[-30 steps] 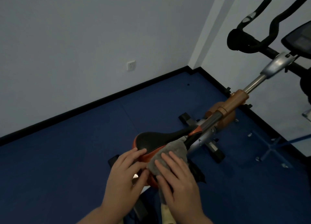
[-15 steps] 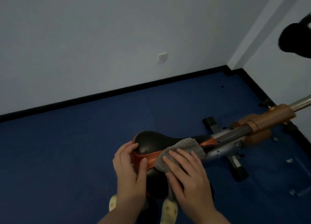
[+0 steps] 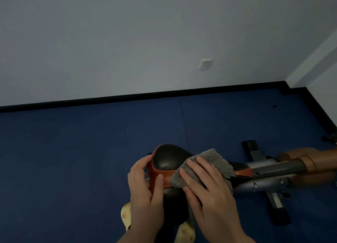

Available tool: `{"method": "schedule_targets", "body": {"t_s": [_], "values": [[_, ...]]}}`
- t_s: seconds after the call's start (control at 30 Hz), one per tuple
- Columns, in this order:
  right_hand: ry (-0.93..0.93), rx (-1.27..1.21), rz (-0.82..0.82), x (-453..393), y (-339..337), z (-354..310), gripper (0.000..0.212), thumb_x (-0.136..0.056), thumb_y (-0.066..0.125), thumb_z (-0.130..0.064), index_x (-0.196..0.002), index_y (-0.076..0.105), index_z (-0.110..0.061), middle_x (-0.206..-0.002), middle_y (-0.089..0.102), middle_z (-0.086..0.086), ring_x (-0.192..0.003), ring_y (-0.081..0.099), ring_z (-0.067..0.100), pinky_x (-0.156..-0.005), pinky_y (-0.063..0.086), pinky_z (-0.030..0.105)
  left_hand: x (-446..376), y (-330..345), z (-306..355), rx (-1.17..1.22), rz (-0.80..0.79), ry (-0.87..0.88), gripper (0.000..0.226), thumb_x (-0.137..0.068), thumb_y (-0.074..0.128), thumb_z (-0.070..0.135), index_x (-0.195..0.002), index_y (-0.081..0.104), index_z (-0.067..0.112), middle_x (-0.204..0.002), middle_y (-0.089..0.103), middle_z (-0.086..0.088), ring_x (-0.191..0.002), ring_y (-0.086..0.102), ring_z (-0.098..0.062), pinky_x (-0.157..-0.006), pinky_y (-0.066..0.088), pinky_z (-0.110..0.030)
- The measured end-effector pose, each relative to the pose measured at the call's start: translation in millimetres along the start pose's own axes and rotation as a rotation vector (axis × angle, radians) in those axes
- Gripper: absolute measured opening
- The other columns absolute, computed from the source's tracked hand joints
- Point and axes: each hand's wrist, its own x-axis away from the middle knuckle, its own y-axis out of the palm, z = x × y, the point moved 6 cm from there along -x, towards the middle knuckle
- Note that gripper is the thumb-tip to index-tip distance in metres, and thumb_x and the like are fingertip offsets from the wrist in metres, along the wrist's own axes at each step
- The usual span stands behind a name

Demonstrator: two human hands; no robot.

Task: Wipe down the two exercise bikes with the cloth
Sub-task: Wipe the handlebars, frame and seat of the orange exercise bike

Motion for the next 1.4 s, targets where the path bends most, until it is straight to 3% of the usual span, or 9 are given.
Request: {"method": "schedule_targets", "body": {"t_s": [0.27,0.43,0.6,0.77,0.9,1.07,1.17,1.27,1.4], "values": [[-0.115,0.005,-0.176,-11,1,-1,0.039,-0.099,0.042,-0.032,-0.134,0.059,-0.026,-0.148,0.045,-0.008,-0.144,0.029,0.010,-0.113,0.033,0.038,1,1,-2,-0.007,-0.005,0.023,0.043,-0.082,0.054,0.037,-0.124,0.047,0.045,-0.122,0.050,0.022,-0.116,0.049,-0.014,-0.088,0.040,-0.019],[-0.028,-0.063,-0.193,-39,11,-10,0.037,-0.098,0.051,-0.028,-0.135,0.058,-0.026,-0.147,0.046,-0.009,-0.143,0.030,0.010,-0.113,0.035,0.042,-3,1,-5,-0.019,-0.010,0.040,0.041,-0.085,0.054,0.035,-0.126,0.048,0.038,-0.122,0.054,0.016,-0.114,0.051,-0.019,-0.090,0.040,-0.016],[-0.176,-0.071,-0.304,-20,4,0,0.038,-0.100,0.044,-0.034,-0.136,0.055,-0.033,-0.152,0.038,-0.015,-0.146,0.022,0.006,-0.116,0.030,0.038,0,1,-5,0.002,-0.023,0.057,0.043,-0.085,0.054,0.034,-0.127,0.048,0.036,-0.123,0.053,0.015,-0.114,0.050,-0.019,-0.090,0.040,-0.024],[0.015,-0.091,-0.176,-55,19,-15,0.036,-0.101,0.046,-0.034,-0.135,0.056,-0.033,-0.148,0.044,-0.014,-0.142,0.027,0.003,-0.116,0.027,0.032,-3,0,-2,-0.011,-0.023,0.064,0.039,-0.087,0.049,0.034,-0.125,0.046,0.041,-0.120,0.053,0.018,-0.114,0.050,-0.018,-0.091,0.036,-0.012],[-0.058,-0.050,-0.202,-22,13,-6,0.041,-0.102,0.035,-0.039,-0.139,0.051,-0.035,-0.151,0.039,-0.015,-0.144,0.024,0.004,-0.119,0.016,0.026,0,0,1,-0.006,-0.038,0.063,0.038,-0.089,0.049,0.031,-0.123,0.045,0.046,-0.120,0.051,0.021,-0.114,0.049,-0.016,-0.090,0.037,-0.016],[0.282,0.043,-0.014,-37,6,20,0.036,-0.102,0.041,-0.037,-0.133,0.057,-0.028,-0.131,0.059,-0.008,-0.125,0.050,0.012,-0.105,0.033,0.031,1,-1,1,-0.029,-0.048,0.075,0.052,-0.081,0.047,0.013,-0.123,0.044,0.043,-0.121,0.048,0.025,-0.116,0.046,-0.014,-0.096,0.031,-0.011],[0.279,0.122,-0.020,-9,12,1,0.045,-0.104,0.025,-0.042,-0.146,0.039,-0.032,-0.151,0.041,-0.008,-0.143,0.030,0.012,-0.118,0.020,0.038,1,0,6,-0.106,-0.117,0.116,0.041,-0.089,0.042,0.025,-0.129,0.044,0.038,-0.131,0.043,0.026,-0.126,0.040,-0.006,-0.103,0.031,-0.025],[0.242,0.151,-0.077,21,12,3,0.048,-0.105,0.015,-0.045,-0.152,0.023,-0.037,-0.161,0.018,-0.012,-0.149,0.009,0.008,-0.120,0.006,0.037,-7,3,20,-0.228,-0.234,0.256,0.038,-0.095,0.036,0.036,-0.131,0.048,0.033,-0.139,0.043,0.021,-0.132,0.033,0.003,-0.109,0.028,-0.031],[0.537,0.126,0.049,27,5,26,0.053,-0.101,0.009,-0.050,-0.153,0.010,-0.039,-0.162,-0.002,-0.015,-0.148,-0.012,0.005,-0.122,0.004,0.042,-27,18,49,-0.309,-0.418,0.466,0.036,-0.097,0.039,0.033,-0.126,0.058,0.024,-0.135,0.053,0.013,-0.130,0.042,-0.003,-0.115,0.024,-0.036]]}}
